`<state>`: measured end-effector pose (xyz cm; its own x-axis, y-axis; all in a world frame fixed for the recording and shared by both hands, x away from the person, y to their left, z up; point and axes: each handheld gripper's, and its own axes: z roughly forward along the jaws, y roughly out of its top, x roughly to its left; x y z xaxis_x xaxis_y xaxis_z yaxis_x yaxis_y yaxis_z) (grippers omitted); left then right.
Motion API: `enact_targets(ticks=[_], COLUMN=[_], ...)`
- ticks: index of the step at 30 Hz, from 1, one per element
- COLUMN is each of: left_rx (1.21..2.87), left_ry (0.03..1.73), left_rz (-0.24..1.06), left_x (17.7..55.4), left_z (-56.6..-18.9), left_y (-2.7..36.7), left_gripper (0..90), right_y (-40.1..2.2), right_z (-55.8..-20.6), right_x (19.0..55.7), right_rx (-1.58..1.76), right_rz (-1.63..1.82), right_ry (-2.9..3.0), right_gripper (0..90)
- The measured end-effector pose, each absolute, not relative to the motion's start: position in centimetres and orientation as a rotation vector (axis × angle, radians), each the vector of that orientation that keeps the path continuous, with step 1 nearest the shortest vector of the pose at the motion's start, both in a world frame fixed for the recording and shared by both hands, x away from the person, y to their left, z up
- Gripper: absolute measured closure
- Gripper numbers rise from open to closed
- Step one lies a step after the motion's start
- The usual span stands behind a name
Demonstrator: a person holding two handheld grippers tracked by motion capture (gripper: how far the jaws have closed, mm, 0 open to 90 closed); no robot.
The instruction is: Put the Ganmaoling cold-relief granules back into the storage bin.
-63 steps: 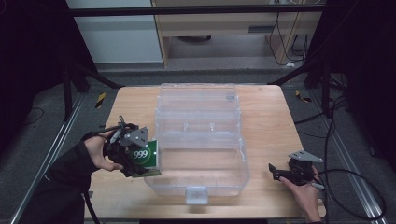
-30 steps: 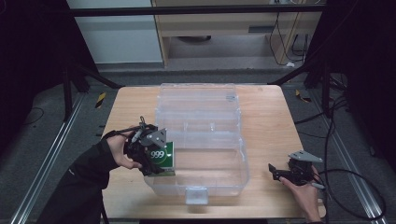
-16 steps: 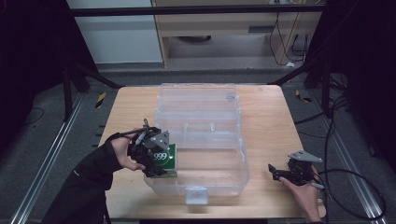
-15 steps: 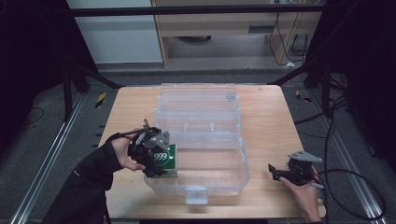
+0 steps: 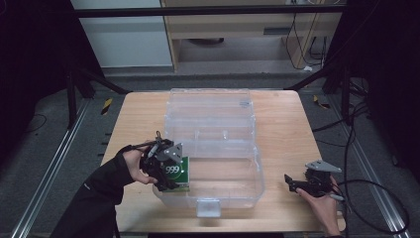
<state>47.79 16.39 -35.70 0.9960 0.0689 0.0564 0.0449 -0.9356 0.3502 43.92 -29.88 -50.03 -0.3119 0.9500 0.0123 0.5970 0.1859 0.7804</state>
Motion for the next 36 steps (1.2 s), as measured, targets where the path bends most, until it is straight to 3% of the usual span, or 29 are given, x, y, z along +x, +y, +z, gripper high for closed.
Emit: enact_targets(ticks=[36], left_rx=[2.78], left_ry=[0.126], left_rz=[0.075], left_x=[48.0], left_z=[-39.4], left_y=[16.4], left_gripper=[14.5], right_y=[-29.8], right_z=[-50.1], right_x=[43.9], right_rx=[1.443], right_rz=[0.956], right_ry=[1.992], right_gripper=[2.7])
